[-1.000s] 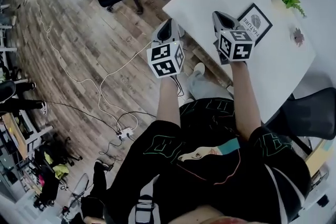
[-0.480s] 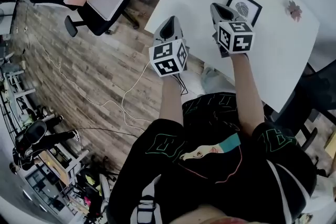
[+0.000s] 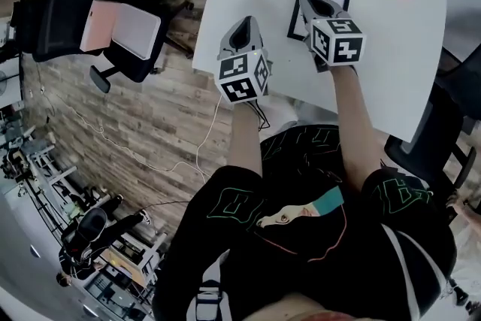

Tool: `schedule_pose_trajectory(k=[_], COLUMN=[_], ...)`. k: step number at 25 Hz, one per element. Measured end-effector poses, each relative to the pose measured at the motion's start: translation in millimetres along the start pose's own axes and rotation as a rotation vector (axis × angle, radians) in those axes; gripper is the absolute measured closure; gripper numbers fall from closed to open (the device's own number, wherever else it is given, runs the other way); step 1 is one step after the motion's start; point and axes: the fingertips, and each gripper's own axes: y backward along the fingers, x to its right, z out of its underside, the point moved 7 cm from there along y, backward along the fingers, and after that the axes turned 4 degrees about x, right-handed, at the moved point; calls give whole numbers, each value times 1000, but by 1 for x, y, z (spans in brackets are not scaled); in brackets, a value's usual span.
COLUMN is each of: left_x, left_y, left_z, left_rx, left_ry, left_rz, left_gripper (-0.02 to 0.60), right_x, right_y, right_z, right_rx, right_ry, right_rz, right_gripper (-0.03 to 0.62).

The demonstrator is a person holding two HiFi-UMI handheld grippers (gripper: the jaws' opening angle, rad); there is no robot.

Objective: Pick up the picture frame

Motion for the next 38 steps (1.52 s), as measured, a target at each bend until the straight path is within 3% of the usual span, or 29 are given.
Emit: schedule_pose_trajectory(k=[13, 22, 38], left_x=[71, 91, 84], left_y=[-39, -76, -116], left_z=[9, 16, 56], left_rx=[-72, -134, -276], left_ry=[-74, -118, -124], left_rz=[175, 273, 304], left_gripper=[577, 577, 568], right_x=[79, 116, 133], right_y=[61, 79, 66], right_z=[6, 14, 64], right_rx=[68, 76, -74], right_ry=[-90, -140, -170], right_rz=[189, 318, 394], right_gripper=[589, 589, 588])
